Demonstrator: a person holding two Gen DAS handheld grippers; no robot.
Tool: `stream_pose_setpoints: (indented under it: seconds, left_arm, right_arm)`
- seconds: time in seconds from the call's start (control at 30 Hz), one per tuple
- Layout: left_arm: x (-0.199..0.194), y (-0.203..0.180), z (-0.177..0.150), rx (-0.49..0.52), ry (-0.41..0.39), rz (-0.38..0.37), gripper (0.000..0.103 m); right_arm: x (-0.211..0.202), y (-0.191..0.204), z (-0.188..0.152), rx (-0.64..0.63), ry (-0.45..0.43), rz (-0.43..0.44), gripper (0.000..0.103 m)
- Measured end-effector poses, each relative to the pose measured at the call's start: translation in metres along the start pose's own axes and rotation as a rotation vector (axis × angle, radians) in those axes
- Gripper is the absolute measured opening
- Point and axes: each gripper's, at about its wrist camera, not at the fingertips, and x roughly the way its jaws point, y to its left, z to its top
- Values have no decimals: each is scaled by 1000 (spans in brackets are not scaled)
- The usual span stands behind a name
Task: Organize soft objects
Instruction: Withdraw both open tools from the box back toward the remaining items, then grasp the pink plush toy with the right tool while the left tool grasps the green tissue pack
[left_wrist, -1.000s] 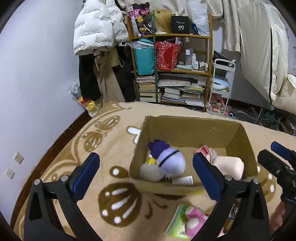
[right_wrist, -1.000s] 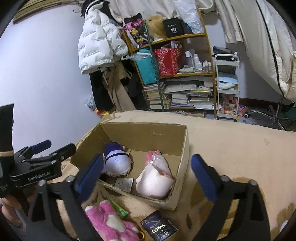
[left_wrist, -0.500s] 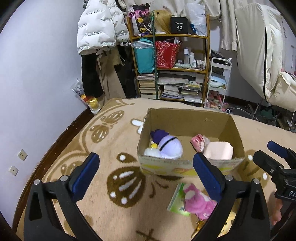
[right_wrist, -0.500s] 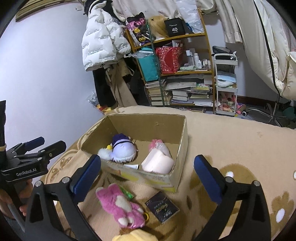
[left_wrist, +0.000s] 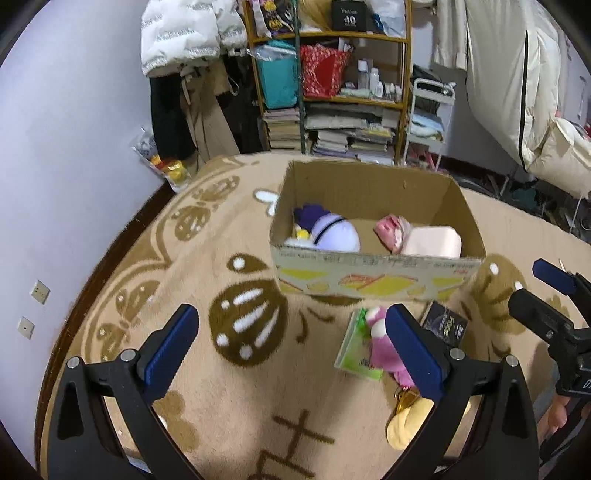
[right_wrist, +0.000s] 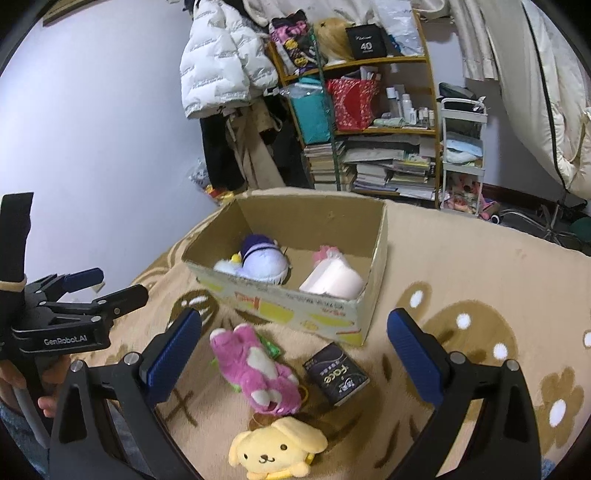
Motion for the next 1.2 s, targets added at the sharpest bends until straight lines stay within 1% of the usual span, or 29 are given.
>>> stream_pose_setpoints:
  seconds: [0.13,0.37,0.53,0.67,0.97,1.2]
  left_arm:
    - [14,1,-3,4,50,-22,100]
    - [37,0,-9,14,129,-41,100]
    - [52,-4,-12,28,179,-57,100]
    - [64,-7,-13,40,223,-89,100]
    - [80,-6,-12,44,270,-101,100]
    - [93,-8,-14,50,301,-95,100]
  right_arm:
    - [10,4,-5,-24,47,14,103]
    - [33,11,-15,-68,140,11,102]
    - [46,14,-22,-82,194,7,102]
    - [58,14,-26,-80,238,5,102]
    - [79,18,-36,-95,334,19,102]
    - [91,22,-40,-107,365,25,102]
